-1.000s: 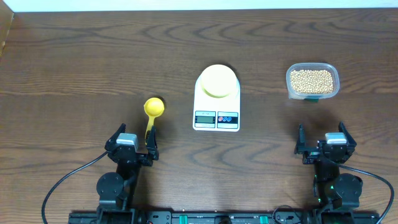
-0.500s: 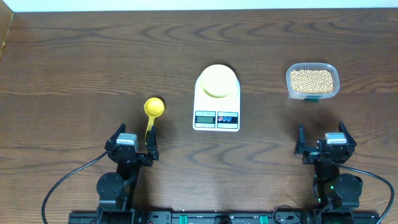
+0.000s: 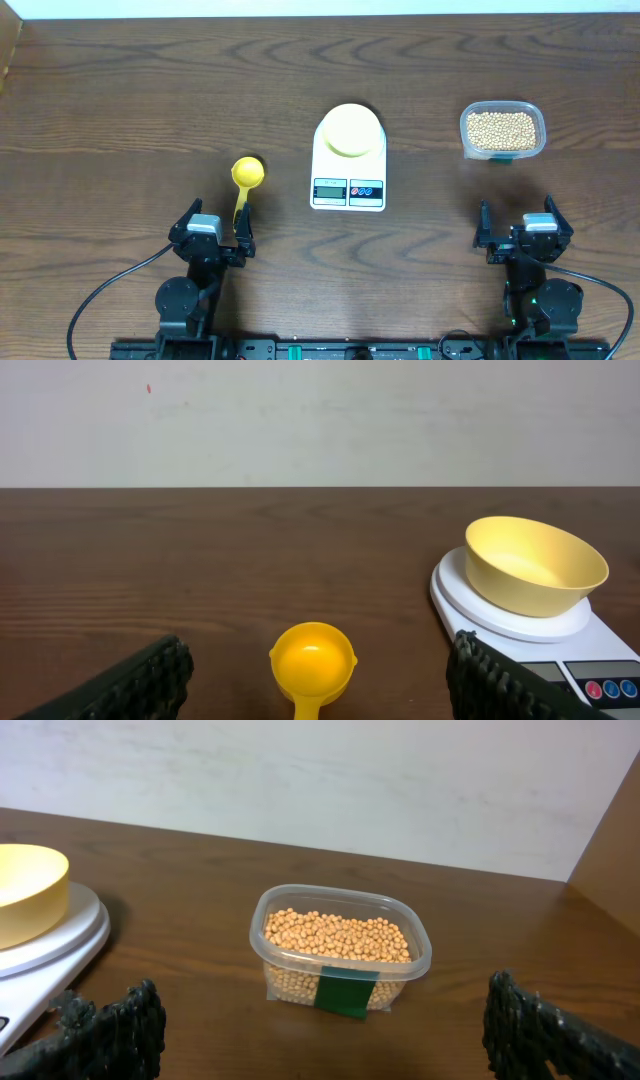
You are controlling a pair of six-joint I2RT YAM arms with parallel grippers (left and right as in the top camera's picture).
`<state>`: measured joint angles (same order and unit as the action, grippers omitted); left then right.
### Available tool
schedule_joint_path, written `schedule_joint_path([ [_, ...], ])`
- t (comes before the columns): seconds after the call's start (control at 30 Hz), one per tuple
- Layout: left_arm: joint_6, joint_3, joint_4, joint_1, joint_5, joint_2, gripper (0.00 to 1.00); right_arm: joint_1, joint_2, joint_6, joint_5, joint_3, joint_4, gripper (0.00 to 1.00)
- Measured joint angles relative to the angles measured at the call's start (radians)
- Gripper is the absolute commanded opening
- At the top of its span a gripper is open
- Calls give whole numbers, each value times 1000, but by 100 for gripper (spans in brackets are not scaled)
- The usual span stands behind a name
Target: Scoop item into bowl and weigh 50g on scale
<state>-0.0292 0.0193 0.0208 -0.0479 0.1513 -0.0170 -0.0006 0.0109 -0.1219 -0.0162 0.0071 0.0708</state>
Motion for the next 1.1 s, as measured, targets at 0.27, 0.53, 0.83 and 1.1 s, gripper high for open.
schedule_joint_path([
  [0.27,0,0,0,0,0,0,84,0,0,0,0,0,0,99],
  [0.53,0,0,0,0,0,0,83,0,0,0,0,0,0,99],
  [0.83,0,0,-2,0,-22,0,84,0,0,0,0,0,0,99],
  [1.1,0,0,-85,0,-58,-2,84,0,0,0,0,0,0,99],
])
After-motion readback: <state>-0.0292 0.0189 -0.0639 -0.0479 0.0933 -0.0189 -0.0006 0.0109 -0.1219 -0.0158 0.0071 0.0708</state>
